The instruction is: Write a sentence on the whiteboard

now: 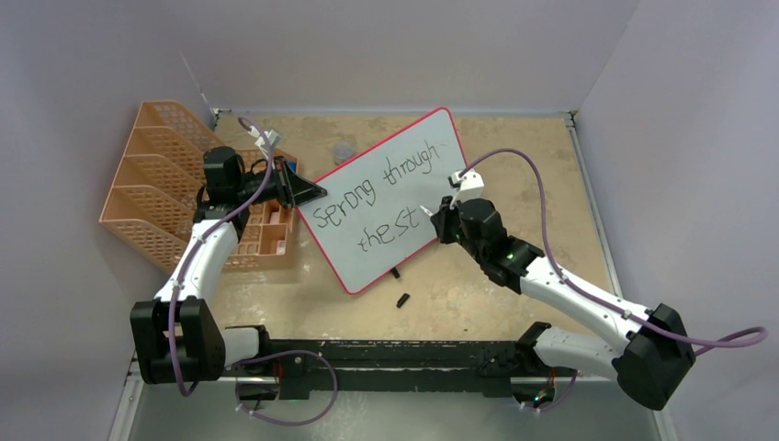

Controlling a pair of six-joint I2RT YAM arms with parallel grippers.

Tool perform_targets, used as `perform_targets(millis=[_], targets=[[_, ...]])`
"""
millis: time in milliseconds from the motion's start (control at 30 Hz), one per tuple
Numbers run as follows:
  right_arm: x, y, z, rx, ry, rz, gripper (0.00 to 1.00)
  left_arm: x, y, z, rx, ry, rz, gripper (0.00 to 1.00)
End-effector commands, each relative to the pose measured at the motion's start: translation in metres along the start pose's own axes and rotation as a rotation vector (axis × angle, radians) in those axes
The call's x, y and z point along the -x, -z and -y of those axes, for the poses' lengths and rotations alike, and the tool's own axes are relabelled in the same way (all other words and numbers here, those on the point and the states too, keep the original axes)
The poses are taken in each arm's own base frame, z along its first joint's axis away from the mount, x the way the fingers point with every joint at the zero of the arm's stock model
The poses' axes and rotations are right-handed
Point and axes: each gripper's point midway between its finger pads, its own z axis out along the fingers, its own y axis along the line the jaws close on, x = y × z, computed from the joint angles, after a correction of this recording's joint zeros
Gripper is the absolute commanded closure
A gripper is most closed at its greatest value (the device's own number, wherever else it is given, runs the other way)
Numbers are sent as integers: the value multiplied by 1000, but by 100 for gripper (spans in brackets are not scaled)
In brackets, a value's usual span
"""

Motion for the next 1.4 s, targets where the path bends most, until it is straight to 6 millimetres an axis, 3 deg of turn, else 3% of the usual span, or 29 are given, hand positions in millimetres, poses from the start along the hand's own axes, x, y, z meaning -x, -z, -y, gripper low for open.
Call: perform_targets(millis=[0, 700, 1067, 1367], targets=[[17, -2, -6, 27, -7, 58, 100, 22, 6, 3, 10, -108, 55, 100], [-3, -6, -7, 34, -17, -40, 100, 22, 6, 4, 2, -105, 54, 100], [-17, -9, 2, -33, -44, -108, 100, 22, 6, 5, 2, -109, 56, 100], [-9, -8, 14, -100, -56, -63, 100, 22, 6, 5, 0, -109, 54, 100]])
